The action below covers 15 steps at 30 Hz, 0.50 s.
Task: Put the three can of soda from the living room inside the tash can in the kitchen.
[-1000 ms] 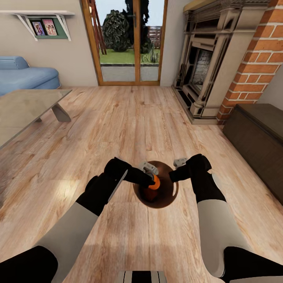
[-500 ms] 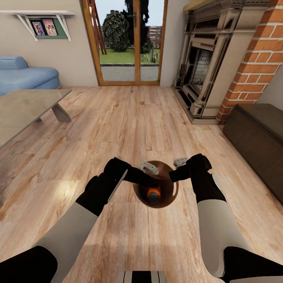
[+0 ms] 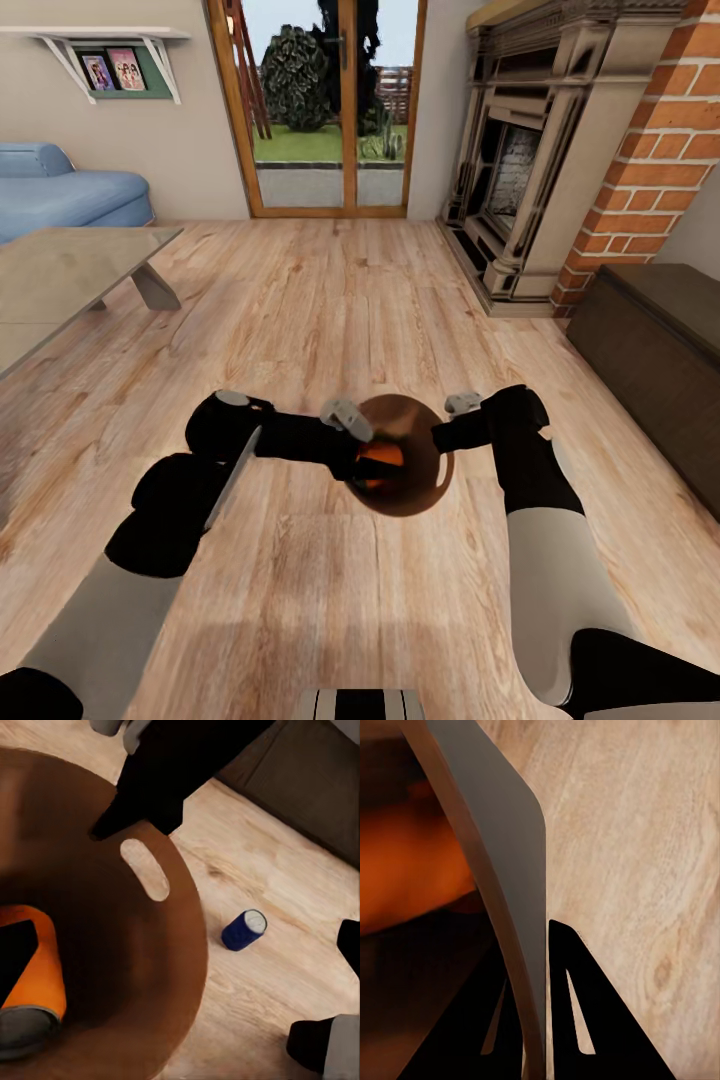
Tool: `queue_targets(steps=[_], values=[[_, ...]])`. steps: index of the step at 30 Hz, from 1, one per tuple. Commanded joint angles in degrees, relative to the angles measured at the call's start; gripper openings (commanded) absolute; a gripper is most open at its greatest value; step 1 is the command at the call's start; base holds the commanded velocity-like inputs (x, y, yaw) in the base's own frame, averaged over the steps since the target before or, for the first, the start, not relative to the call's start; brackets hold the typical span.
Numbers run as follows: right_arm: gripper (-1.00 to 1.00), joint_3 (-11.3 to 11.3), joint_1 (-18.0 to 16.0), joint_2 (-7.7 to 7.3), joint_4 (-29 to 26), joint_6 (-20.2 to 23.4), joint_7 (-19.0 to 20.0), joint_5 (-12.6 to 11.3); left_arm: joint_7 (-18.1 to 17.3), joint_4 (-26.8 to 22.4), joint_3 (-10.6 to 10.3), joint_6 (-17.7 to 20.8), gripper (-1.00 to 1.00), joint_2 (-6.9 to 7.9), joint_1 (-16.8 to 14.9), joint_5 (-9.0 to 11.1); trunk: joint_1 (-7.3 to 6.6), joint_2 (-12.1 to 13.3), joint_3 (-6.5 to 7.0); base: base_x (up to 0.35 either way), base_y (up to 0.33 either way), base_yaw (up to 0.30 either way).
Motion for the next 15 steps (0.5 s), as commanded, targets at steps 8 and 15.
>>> queue_targets(steps=[8,15], values=[[-1.0,0.0,0.1,-0.07,0.4,0.5,0.3,-0.9,-25.1,-0.9,24.5,0.0,1.0,10.78,0.3,0.3,-0.01,0.0,0.01,0.0,0.0,0.0],[-1.0,-0.2,0.1,-0.12,0.5,0.5,0.3,-0.9,-28.5,-0.8,32.7,0.0,1.0,14.85,0.3,-0.4,-0.01,0.0,0.01,0.0,0.0,0.0]])
